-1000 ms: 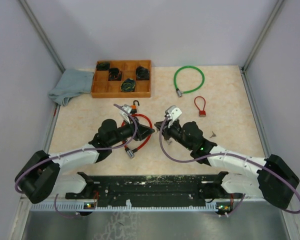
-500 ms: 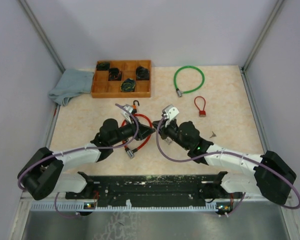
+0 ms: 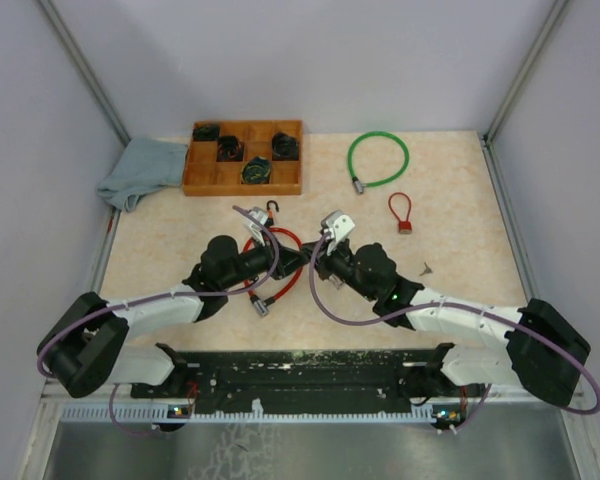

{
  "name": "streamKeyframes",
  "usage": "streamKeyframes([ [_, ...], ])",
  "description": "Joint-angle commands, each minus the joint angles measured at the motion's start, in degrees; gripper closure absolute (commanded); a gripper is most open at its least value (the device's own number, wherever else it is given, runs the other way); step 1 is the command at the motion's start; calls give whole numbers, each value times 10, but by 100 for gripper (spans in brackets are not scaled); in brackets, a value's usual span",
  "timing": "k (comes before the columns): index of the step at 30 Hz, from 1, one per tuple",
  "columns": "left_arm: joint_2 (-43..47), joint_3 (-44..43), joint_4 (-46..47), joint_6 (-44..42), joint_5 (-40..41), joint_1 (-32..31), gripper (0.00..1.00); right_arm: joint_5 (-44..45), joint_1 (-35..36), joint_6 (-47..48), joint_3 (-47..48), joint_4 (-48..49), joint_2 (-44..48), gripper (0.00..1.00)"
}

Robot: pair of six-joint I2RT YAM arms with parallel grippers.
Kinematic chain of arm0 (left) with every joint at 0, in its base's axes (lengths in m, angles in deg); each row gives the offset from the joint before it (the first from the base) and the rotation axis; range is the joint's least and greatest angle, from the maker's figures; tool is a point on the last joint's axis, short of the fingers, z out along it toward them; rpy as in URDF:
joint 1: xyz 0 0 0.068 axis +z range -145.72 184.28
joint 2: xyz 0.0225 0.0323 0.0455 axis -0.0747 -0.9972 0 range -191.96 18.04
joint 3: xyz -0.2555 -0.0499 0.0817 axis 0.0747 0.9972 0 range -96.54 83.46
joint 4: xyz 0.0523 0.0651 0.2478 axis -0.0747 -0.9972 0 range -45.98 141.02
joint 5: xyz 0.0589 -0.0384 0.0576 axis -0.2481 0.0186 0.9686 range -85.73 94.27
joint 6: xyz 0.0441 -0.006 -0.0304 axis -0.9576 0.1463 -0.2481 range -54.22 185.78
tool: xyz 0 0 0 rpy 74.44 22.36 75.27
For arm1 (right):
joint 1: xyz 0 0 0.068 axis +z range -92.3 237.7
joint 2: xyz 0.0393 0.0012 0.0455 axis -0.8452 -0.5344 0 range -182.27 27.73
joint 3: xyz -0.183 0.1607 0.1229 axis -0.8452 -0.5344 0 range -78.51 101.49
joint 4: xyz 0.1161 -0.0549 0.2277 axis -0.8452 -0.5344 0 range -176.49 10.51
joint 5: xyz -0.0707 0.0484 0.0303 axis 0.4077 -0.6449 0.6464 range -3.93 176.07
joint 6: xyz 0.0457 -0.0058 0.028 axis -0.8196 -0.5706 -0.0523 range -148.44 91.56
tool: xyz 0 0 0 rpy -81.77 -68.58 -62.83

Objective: Unlock with the key

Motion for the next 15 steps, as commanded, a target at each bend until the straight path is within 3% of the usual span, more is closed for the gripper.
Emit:
streamKeyframes([
  [1, 2, -19, 15, -13, -1, 1, 78, -4, 9, -10, 29, 35, -1, 100],
  [6, 7, -19, 10, -32, -6, 1, 100, -4, 9, -19, 36, 18, 6, 99],
  [11, 35, -5, 7, -76, -7, 1, 100, -30, -9, -43, 52, -50, 38, 70],
  [15, 74, 10, 8, -118, -11, 1, 100, -185, -89, -113, 38, -52, 83, 62],
])
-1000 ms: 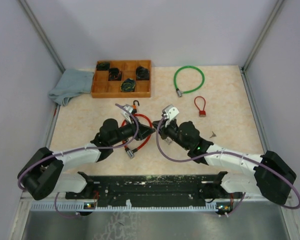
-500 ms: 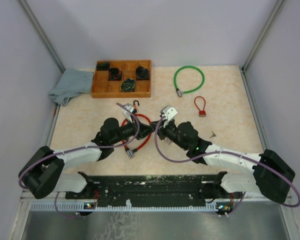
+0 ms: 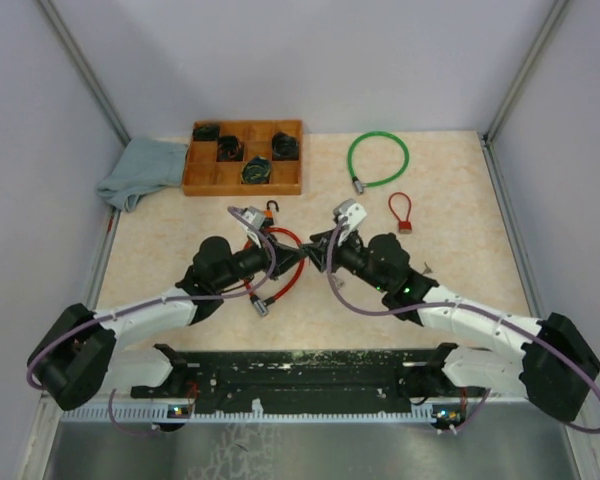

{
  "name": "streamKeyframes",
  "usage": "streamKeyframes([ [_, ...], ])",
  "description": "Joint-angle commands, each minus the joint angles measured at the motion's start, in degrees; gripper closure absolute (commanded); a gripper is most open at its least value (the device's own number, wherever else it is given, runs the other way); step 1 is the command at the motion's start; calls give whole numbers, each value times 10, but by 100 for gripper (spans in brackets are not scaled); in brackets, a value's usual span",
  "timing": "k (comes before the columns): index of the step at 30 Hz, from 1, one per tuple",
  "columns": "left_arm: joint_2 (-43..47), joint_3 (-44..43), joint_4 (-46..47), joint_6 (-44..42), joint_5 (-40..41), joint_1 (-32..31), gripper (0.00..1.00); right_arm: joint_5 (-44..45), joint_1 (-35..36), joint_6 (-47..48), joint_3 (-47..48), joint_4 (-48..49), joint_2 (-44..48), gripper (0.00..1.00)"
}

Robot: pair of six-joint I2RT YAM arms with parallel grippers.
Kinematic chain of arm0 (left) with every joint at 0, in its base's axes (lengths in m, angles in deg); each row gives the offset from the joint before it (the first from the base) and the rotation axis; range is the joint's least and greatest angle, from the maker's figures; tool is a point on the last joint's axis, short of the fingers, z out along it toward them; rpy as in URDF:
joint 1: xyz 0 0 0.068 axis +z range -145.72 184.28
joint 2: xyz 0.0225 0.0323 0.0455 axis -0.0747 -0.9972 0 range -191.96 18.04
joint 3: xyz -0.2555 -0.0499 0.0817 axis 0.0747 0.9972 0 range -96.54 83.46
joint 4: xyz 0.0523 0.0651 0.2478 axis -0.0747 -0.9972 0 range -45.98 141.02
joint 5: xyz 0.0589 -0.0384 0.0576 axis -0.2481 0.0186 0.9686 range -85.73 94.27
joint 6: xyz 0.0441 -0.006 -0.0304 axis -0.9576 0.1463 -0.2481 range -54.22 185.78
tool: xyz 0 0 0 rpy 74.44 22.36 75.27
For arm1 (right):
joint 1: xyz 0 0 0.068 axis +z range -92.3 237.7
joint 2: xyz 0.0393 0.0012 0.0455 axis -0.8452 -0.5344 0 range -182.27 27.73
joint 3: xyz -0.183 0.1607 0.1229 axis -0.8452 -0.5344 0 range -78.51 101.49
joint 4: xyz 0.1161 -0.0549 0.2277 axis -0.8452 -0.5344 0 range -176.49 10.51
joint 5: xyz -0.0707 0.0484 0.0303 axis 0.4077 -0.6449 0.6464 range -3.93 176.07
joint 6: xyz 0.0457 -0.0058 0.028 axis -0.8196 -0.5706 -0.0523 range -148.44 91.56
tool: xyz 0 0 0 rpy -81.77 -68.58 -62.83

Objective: Unlock with the key

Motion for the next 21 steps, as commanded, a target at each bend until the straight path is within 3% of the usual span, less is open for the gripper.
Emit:
streamKeyframes([
  [1, 54, 12, 19, -62, -5, 1, 100, -175, -85, -87, 5, 15, 61, 61],
  [10, 86, 41, 87, -70, -89, 1, 100, -393, -157, -136, -55, 140, 61, 55],
  [21, 94, 55, 150, -43, -147, 1, 100, -479, -170, -157, -65, 221, 23, 67],
])
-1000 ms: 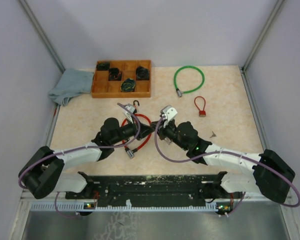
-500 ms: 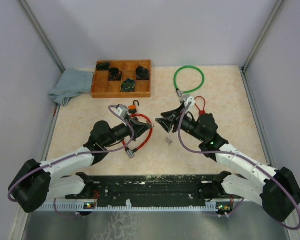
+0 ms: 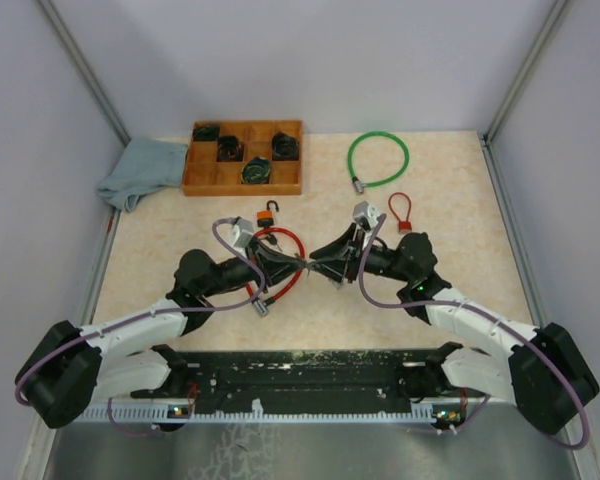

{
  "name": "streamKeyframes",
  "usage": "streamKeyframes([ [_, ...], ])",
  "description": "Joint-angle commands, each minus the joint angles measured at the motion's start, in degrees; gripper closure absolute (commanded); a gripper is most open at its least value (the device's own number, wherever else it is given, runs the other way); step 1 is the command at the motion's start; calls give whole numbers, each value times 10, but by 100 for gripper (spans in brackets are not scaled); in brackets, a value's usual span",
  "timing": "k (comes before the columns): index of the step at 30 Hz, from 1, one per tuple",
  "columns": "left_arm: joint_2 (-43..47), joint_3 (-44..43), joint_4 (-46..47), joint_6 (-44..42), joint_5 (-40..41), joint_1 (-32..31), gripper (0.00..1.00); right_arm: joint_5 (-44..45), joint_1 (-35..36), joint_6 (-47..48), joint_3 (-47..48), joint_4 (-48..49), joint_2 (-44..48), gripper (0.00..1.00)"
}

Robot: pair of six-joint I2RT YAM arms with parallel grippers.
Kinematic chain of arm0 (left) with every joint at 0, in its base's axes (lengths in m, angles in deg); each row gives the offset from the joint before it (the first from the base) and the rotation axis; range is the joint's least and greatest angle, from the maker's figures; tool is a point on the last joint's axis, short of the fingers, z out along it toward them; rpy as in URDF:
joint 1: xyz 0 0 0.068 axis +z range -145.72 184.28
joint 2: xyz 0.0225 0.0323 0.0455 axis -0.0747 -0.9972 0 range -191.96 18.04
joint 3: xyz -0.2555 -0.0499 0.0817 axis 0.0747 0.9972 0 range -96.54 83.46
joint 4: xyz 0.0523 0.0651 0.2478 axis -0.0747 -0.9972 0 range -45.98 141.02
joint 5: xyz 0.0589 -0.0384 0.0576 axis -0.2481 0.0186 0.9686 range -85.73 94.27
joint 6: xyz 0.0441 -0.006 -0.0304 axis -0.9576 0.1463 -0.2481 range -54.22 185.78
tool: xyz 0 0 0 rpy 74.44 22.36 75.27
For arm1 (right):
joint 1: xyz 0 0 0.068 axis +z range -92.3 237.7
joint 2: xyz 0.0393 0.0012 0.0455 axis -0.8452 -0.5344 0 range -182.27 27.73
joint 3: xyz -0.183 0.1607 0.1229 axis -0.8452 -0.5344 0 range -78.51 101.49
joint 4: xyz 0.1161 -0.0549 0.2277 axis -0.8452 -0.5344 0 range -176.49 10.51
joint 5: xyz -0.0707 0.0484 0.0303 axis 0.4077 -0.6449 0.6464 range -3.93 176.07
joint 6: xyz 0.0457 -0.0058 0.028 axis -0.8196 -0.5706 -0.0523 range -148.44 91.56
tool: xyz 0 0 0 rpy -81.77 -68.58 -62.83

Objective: Unlock with the key

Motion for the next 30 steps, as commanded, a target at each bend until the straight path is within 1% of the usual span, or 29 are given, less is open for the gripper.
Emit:
streamKeyframes([
  [1, 10, 5, 55, 13, -38, 1, 100, -58, -5, -12, 6, 71, -12, 68],
  [10, 4, 5, 76, 29, -60, 1, 100, -97, -7, -9, 4, 92, -26, 84],
  [15, -9, 4, 101, 45, -89, 1, 100, -119, -8, -15, 2, 120, -41, 99],
  [23, 1, 7, 102, 53, -107, 1, 99, -140, -9, -19, -1, 137, -44, 100],
  [30, 9, 5, 80, 56, -83, 1, 81, -140, -9, -20, -2, 127, -40, 100],
])
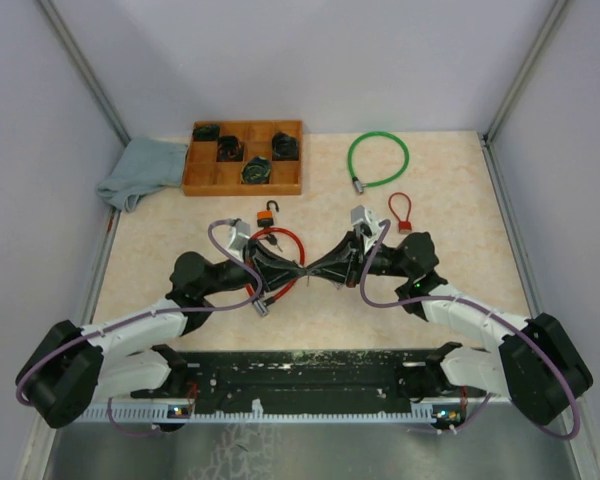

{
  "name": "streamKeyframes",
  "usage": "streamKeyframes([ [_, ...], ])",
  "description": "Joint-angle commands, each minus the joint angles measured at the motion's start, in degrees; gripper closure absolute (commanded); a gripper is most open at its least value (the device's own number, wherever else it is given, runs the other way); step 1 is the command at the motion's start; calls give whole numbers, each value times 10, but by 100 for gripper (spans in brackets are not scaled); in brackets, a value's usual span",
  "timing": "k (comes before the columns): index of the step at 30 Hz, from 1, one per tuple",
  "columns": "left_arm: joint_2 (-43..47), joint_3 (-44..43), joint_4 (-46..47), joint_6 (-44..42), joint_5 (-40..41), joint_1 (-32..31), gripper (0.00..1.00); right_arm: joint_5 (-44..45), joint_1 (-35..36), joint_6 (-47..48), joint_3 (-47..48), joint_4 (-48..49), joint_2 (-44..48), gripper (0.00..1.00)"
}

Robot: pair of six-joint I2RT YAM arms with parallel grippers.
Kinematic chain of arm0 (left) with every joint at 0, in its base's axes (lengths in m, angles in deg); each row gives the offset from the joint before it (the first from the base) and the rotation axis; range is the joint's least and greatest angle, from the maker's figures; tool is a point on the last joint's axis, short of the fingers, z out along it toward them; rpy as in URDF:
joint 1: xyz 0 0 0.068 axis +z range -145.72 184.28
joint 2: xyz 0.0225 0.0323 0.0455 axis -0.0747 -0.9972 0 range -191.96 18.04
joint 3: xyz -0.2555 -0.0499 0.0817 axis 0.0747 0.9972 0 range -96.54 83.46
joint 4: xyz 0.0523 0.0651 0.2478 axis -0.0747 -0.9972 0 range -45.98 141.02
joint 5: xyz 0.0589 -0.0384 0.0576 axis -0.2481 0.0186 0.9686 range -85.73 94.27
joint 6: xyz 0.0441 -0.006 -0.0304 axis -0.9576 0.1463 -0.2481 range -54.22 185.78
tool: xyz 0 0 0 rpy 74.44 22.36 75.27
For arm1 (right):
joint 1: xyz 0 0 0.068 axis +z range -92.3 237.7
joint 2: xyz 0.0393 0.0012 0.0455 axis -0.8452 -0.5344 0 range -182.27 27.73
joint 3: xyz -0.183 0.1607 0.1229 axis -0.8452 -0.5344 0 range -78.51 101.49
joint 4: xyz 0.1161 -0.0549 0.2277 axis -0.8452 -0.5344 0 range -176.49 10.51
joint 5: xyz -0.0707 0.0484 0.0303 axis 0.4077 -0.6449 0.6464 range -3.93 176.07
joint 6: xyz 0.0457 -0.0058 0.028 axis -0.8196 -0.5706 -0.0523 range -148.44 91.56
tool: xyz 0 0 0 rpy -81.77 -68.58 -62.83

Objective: Unlock with the key

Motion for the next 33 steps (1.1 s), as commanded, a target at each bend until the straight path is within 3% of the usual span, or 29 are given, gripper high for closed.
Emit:
streamKeyframes([
  [1, 14, 0, 12, 11, 1, -4, 79, -8, -1, 0, -1, 20, 1, 100],
  [4, 18, 1, 12, 16, 12, -4, 75, -1, 0, 3, 1, 6, 1, 100],
  [13, 30, 10, 9, 32, 50, -3, 75, 26, -1, 2, 5, -19, -2, 100],
  [33, 58, 19, -27, 27, 98, 9, 100, 39, -1, -16, -9, 9, -15, 100],
])
